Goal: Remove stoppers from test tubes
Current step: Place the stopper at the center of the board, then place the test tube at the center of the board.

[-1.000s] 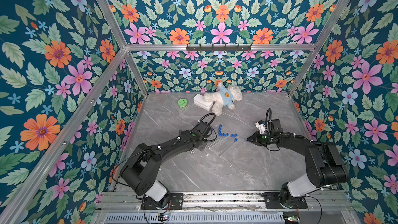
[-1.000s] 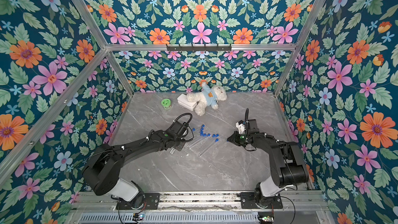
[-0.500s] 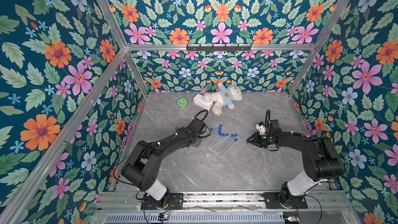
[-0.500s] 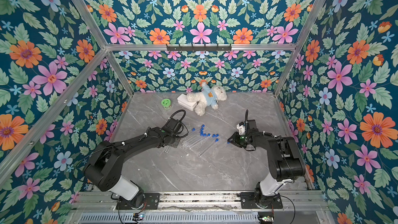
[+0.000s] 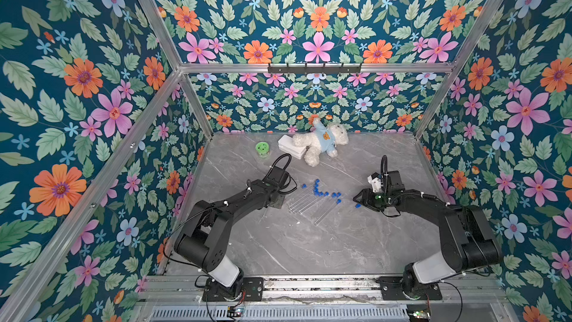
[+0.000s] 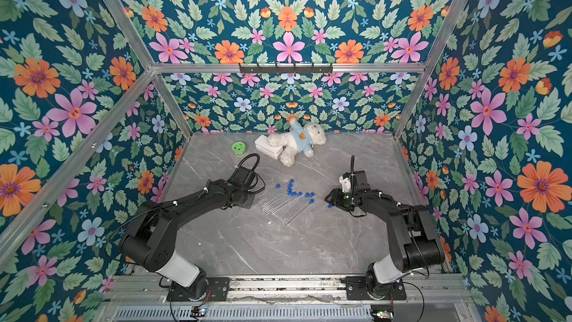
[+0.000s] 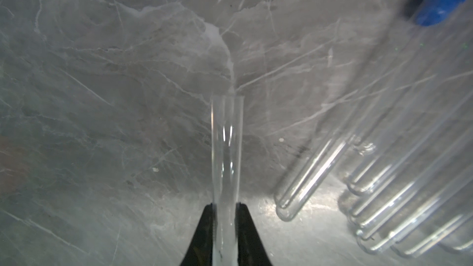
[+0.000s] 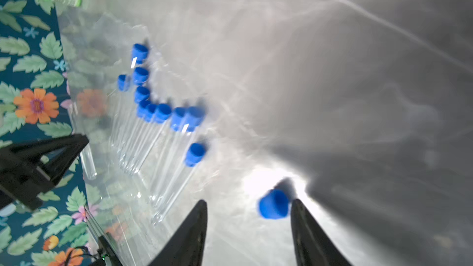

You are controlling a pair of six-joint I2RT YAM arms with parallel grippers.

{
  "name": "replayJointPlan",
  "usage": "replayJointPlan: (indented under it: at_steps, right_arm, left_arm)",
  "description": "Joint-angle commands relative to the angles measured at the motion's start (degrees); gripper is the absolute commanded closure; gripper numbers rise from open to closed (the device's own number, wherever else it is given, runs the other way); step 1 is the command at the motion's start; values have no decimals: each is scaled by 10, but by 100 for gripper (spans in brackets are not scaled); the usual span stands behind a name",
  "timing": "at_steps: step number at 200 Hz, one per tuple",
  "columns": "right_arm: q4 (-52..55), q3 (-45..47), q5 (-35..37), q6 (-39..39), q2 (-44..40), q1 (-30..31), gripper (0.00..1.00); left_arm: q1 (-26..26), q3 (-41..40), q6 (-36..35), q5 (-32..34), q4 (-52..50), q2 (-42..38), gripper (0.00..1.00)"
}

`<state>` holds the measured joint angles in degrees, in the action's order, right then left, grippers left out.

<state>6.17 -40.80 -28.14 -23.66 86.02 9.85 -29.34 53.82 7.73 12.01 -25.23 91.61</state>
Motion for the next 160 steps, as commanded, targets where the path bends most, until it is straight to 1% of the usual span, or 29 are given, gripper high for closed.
replayJointPlan:
  at_steps: [1, 14, 21, 38, 62, 107, 130, 160]
  right_arm:
    - [4, -5, 44, 30, -29, 32, 35]
    - [-19, 2, 63, 41, -51, 60, 28]
    - [-27, 4, 62, 45, -60, 67, 24]
    - [-65, 17, 42, 39, -77, 68, 19]
    - [-71, 19, 41, 41, -93, 69, 15]
    - [-113, 48, 21, 39, -140, 68, 12]
    - [-117, 56, 28, 41, -166, 68, 12]
    - [-117, 60, 30, 41, -187, 68, 12]
  left_arm:
    - [12, 7, 4, -8, -1, 9, 99]
    - [20, 11, 4, -13, 0, 20, 99]
    - [24, 13, 4, -15, 0, 26, 98]
    - [31, 17, 3, -16, 1, 39, 98]
    - [40, 21, 4, -22, 4, 54, 95]
    - [51, 29, 3, -27, 8, 85, 91]
    - [54, 30, 4, -26, 9, 92, 89]
    - [57, 25, 10, -25, 12, 93, 82]
